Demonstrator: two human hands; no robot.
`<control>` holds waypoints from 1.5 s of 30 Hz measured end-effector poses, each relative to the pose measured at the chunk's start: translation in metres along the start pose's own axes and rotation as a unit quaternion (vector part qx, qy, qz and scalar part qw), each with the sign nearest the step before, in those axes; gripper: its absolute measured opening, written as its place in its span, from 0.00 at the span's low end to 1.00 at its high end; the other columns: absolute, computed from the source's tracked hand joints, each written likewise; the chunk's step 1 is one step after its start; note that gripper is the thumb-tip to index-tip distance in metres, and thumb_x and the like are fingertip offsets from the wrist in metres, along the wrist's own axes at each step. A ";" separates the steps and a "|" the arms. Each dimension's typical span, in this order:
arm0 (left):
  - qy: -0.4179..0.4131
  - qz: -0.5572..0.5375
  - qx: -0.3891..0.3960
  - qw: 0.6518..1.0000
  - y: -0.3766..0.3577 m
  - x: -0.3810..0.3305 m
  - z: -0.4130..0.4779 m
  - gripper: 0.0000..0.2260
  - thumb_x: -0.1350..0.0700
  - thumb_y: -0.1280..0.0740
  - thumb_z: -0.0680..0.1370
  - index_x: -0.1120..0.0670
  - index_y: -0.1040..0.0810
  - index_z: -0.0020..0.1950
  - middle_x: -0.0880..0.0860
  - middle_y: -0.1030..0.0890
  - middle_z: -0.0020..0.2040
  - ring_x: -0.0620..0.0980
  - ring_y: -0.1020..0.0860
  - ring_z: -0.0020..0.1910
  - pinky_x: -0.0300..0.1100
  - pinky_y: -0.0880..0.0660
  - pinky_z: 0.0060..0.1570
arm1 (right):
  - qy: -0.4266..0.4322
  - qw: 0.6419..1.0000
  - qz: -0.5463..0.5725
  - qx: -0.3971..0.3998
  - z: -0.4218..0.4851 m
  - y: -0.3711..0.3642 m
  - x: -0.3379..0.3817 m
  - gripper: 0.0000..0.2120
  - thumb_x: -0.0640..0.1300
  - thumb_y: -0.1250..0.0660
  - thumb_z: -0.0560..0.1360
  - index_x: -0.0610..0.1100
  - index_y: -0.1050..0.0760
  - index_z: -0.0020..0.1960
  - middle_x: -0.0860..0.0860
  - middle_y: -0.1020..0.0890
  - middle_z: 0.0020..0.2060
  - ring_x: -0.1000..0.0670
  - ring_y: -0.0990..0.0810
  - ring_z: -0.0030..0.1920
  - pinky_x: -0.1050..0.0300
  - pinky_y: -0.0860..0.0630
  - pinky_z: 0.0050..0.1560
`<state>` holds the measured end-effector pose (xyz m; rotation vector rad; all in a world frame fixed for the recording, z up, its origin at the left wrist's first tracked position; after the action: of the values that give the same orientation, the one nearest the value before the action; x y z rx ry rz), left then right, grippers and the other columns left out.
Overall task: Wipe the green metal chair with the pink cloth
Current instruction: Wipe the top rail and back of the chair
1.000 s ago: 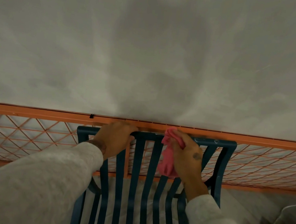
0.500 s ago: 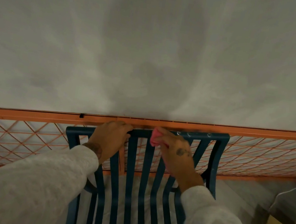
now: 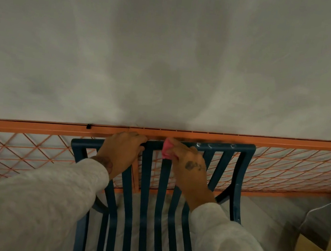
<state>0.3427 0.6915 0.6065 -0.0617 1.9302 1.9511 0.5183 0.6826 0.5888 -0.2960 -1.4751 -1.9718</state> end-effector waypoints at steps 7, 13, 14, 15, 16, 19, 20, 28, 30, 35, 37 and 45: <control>0.015 0.006 0.036 0.999 -0.003 0.002 -0.001 0.16 0.62 0.40 0.80 0.54 0.25 0.66 0.54 0.19 0.56 0.53 0.21 0.51 0.50 0.22 0.51 | -0.100 0.995 0.019 0.006 -0.003 0.001 0.001 0.17 0.32 0.36 0.76 0.55 0.23 0.47 0.57 0.18 0.41 0.52 0.19 0.40 0.53 0.18 0.39; 0.002 0.016 -0.006 1.000 0.006 -0.012 -0.045 0.22 0.62 0.35 0.78 0.56 0.30 0.72 0.55 0.25 0.68 0.56 0.25 0.65 0.52 0.26 0.62 | -0.099 0.976 0.161 0.106 -0.038 0.007 0.051 0.11 0.32 0.36 0.79 0.41 0.16 0.52 0.55 0.15 0.48 0.63 0.18 0.48 0.73 0.24 0.55; 0.013 -0.001 -0.006 1.000 0.007 -0.012 -0.057 0.20 0.59 0.35 0.78 0.55 0.29 0.70 0.54 0.25 0.67 0.54 0.25 0.64 0.50 0.26 0.62 | -0.136 0.964 0.202 0.103 -0.050 0.013 0.053 0.11 0.33 0.36 0.79 0.42 0.16 0.52 0.59 0.16 0.46 0.65 0.18 0.48 0.73 0.24 0.53; 0.024 -0.020 0.001 1.000 0.008 -0.013 -0.072 0.17 0.57 0.35 0.79 0.54 0.27 0.68 0.53 0.24 0.66 0.53 0.24 0.62 0.48 0.25 0.61 | -0.169 0.952 0.238 0.095 -0.063 0.019 0.053 0.11 0.33 0.36 0.79 0.43 0.17 0.52 0.63 0.17 0.45 0.67 0.19 0.48 0.74 0.24 0.51; 0.037 -0.039 0.013 0.998 0.007 -0.013 -0.087 0.15 0.55 0.36 0.79 0.53 0.25 0.66 0.52 0.23 0.64 0.52 0.23 0.60 0.47 0.24 0.59 | -0.200 0.939 0.268 0.082 -0.077 0.025 0.051 0.11 0.34 0.35 0.80 0.46 0.17 0.53 0.63 0.18 0.45 0.69 0.19 0.47 0.74 0.24 0.48; 0.066 -0.086 0.038 0.993 0.012 -0.018 -0.128 0.15 0.51 0.35 0.79 0.51 0.24 0.66 0.50 0.22 0.63 0.50 0.22 0.59 0.46 0.24 0.58 | -0.260 0.908 0.326 0.050 -0.113 0.041 0.053 0.14 0.40 0.32 0.80 0.59 0.19 0.55 0.60 0.17 0.53 0.59 0.16 0.48 0.62 0.18 0.47; 0.071 -0.098 0.035 0.992 0.017 -0.022 -0.139 0.16 0.50 0.35 0.79 0.49 0.24 0.67 0.49 0.22 0.64 0.49 0.23 0.59 0.46 0.24 0.58 | -0.267 0.908 0.321 0.042 -0.123 0.047 0.056 0.14 0.43 0.32 0.79 0.63 0.20 0.56 0.61 0.18 0.54 0.56 0.16 0.51 0.56 0.16 0.50; 0.038 -0.172 -0.016 0.984 0.087 -0.070 -0.219 0.15 0.47 0.34 0.78 0.47 0.23 0.64 0.48 0.20 0.61 0.45 0.22 0.56 0.42 0.24 0.56 | -0.242 0.917 0.316 -0.028 -0.191 0.122 0.129 0.15 0.45 0.28 0.76 0.59 0.24 0.58 0.61 0.19 0.55 0.56 0.18 0.55 0.49 0.17 0.55; 0.023 -0.194 -0.024 0.980 0.102 -0.085 -0.242 0.14 0.48 0.33 0.78 0.47 0.22 0.63 0.47 0.19 0.59 0.44 0.21 0.54 0.41 0.24 0.55 | -0.246 0.919 0.308 -0.028 -0.212 0.139 0.146 0.15 0.49 0.27 0.75 0.58 0.25 0.59 0.58 0.20 0.57 0.51 0.17 0.54 0.46 0.17 0.53; 0.013 -0.258 -0.045 0.965 0.120 -0.113 -0.275 0.12 0.50 0.32 0.77 0.47 0.21 0.61 0.43 0.19 0.55 0.41 0.21 0.51 0.36 0.25 0.54 | -0.269 0.905 0.325 -0.058 -0.249 0.174 0.159 0.19 0.53 0.23 0.69 0.59 0.24 0.58 0.53 0.19 0.58 0.44 0.16 0.52 0.44 0.16 0.49; 0.010 -0.275 -0.042 0.960 0.117 -0.123 -0.285 0.11 0.50 0.31 0.77 0.46 0.20 0.59 0.41 0.20 0.53 0.39 0.22 0.50 0.31 0.27 0.52 | -0.283 0.897 0.332 -0.067 -0.263 0.185 0.155 0.19 0.51 0.21 0.69 0.60 0.23 0.56 0.52 0.19 0.58 0.43 0.16 0.52 0.44 0.16 0.48; 0.014 -0.326 0.018 0.945 0.077 -0.163 -0.281 0.10 0.49 0.30 0.76 0.44 0.19 0.58 0.39 0.18 0.51 0.36 0.21 0.50 0.34 0.25 0.54 | -0.341 0.865 0.360 -0.077 -0.302 0.214 0.097 0.16 0.44 0.24 0.72 0.58 0.18 0.57 0.55 0.17 0.56 0.50 0.17 0.55 0.46 0.17 0.56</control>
<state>0.4018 0.3814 0.7157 -0.6353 1.6656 1.4689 0.6349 0.3363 0.7024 -1.5049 -1.2925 -1.3938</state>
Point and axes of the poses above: each hand's wrist, its own z-axis towards the middle knuckle, its own y-axis out of the back of the hand, x = y × z, the point moved 6 cm from there along z, towards the middle knuckle
